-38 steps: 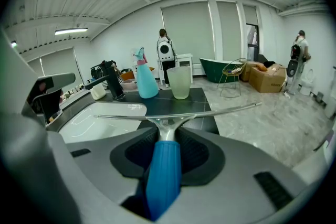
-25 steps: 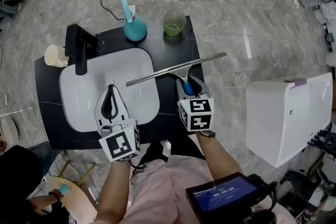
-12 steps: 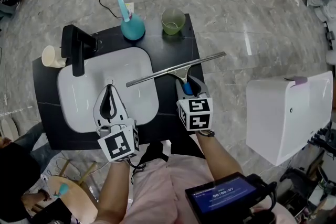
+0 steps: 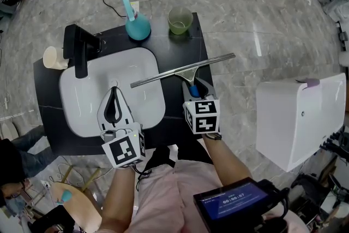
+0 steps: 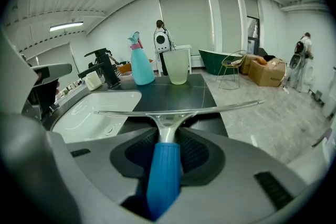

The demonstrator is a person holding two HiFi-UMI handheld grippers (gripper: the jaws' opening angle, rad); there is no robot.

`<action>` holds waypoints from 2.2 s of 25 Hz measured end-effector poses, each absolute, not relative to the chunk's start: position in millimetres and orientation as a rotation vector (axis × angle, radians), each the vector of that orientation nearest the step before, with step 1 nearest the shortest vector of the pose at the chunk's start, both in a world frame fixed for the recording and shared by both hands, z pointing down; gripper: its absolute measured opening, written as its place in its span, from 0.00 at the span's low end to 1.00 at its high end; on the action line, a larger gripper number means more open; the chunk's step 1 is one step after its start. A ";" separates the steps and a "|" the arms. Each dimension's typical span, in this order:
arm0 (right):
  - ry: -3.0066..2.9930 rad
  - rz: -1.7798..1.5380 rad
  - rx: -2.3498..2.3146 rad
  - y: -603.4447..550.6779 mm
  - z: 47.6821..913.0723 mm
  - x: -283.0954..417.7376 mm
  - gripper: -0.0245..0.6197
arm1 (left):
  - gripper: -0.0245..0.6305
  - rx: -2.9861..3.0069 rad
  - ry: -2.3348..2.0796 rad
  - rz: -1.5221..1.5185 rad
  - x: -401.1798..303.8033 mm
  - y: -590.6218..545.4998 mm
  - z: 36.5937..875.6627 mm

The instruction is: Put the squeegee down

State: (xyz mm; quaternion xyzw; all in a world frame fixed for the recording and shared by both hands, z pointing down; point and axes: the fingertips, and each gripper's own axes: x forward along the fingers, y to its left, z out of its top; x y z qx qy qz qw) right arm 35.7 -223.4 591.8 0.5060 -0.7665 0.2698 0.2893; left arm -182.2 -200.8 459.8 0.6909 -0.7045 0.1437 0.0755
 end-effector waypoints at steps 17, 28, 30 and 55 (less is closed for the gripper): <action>-2.060 0.724 1.358 -221.7 574.4 38.4 0.35 | 0.05 2.121 -2.107 0.396 -177.1 -193.6 442.5; -2.245 0.529 1.549 -207.9 452.8 38.5 0.30 | 0.05 2.323 -2.106 0.173 -150.9 -184.9 356.5; -2.290 0.462 1.606 -205.6 418.3 41.2 0.28 | 0.05 2.368 -2.113 0.115 -148.9 -185.0 331.8; -2.461 0.089 1.768 -150.9 290.7 49.7 0.03 | 0.05 2.571 -2.029 -0.099 -119.7 -141.9 241.0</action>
